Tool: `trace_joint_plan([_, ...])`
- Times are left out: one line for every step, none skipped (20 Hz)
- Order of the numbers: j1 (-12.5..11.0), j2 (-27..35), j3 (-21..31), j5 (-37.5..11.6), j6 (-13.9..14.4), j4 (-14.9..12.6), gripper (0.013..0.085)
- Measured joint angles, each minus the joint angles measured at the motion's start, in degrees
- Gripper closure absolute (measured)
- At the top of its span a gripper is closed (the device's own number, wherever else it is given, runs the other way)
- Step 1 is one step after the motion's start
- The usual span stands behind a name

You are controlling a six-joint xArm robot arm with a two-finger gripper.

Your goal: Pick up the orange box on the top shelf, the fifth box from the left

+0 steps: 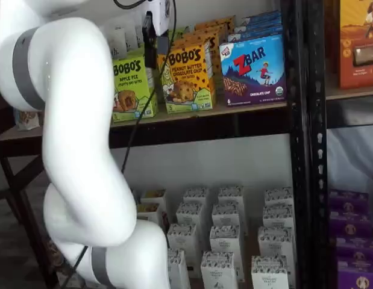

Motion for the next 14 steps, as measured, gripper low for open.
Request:
trace_joint_plan([0.31, -0.27, 0.28, -0.22, 0.12, -0.61, 0.013])
trace_joint_plan([1.35, -1.75, 1.9, -0.95, 0.53, -2.35, 0.013])
trace_joint_plan([1.82, -3.03, 3.34, -1.39, 0.8, -2.93, 0.013])
trace_joint_plan([2.05, -4.05, 4.56, -1.63, 0.99, -3.06, 0.013])
trace_joint_plan([2.17, -4.93, 5.53, -1.84, 1.13, -2.97, 0.013])
trace_joint_plan([2.24, -5.57, 6.25, -1.99, 1.22, -2.82, 0.013])
trace_joint_plan([2.23, -5.98, 6.72, -2.07, 1.26, -2.6, 0.013])
trace_joint_plan([2.19, -6.34, 7.09, -2.16, 1.29, -2.34, 0.013])
trace_joint_plan([2.09, -6.65, 7.41, -2.35, 1.3, -1.96, 0.013])
trace_joint_plan([1.96, -6.8, 7.56, -2.5, 1.29, -1.59, 0.013])
trace_joint_plan([1.73, -6.92, 7.7, -2.78, 1.24, -0.93, 0.013])
trace_joint_plan([1.55, -6.95, 7.73, -3.03, 1.2, -0.39, 0.013])
trace_joint_plan([1.34, -6.93, 7.7, -3.39, 1.16, 0.19, 0.013])
trace_joint_plan([1.14, -6.71, 7.46, -3.69, 1.1, 0.75, 0.013])
